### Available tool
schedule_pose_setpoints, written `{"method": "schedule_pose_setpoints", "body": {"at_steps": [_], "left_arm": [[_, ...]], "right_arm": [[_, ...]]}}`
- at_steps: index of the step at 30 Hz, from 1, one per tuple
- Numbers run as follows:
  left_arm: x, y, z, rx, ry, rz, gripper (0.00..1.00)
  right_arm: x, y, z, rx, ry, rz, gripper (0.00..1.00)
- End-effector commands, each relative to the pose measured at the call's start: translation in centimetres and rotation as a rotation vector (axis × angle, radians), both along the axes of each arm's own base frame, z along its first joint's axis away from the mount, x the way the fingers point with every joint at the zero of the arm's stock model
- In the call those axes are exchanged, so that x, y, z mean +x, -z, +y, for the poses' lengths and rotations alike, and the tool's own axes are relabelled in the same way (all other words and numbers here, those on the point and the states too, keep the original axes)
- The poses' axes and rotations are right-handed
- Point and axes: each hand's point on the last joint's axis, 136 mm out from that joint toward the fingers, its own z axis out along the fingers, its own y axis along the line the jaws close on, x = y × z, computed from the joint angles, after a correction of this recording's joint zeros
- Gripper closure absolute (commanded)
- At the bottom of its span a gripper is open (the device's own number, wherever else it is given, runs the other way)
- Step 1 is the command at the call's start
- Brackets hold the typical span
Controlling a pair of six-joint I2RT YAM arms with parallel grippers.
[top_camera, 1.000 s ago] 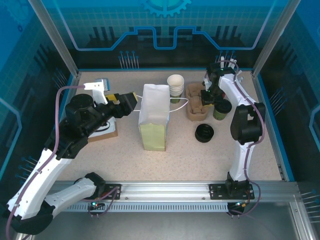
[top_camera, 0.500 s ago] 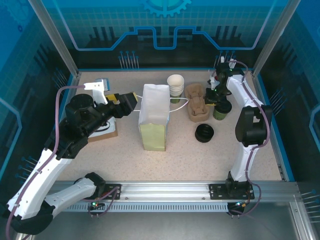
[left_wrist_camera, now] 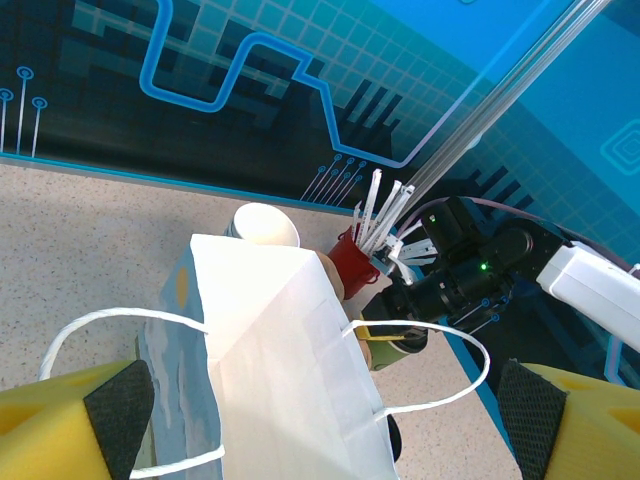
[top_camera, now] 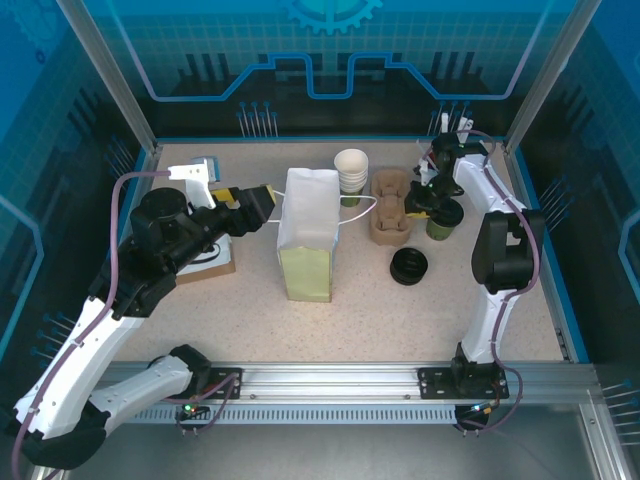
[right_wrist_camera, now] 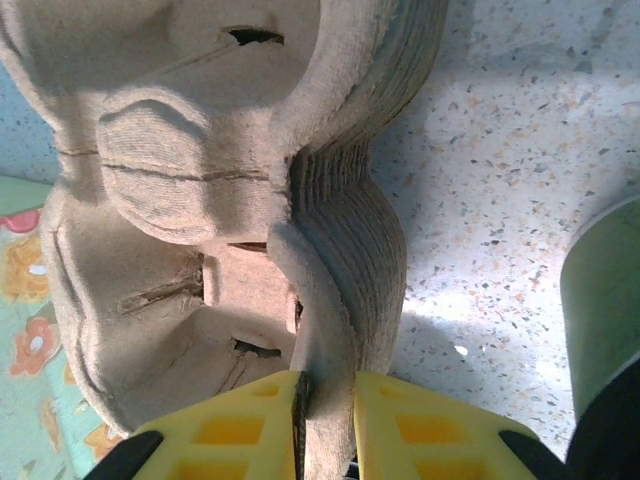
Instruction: Pack the takeout coffee
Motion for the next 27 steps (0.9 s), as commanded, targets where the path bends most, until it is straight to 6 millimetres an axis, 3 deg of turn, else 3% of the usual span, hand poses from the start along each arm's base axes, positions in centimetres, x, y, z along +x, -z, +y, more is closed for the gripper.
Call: {"method": "schedule_pose_setpoints", "body": {"at_steps": [1,17,27], "left_arm": [[0.0,-0.1,-0.4,-0.009,0.019,-0.008,0.08],[0.1,0.1,-0.4,-0.007,0.017,-0.003,0.08],[0.1,0.1,-0.3,-0.004,0.012,-0.006,0.07]], "right_arm": [[0.2,-0.9,0.6,0.056,0.011,-0.019,0.79],[1.0,-1.3,2.1,0.159,0.028,-0.032,0.72],[1.0,-1.5,0.1,0.000,0.038,-0.063,0.62]]}}
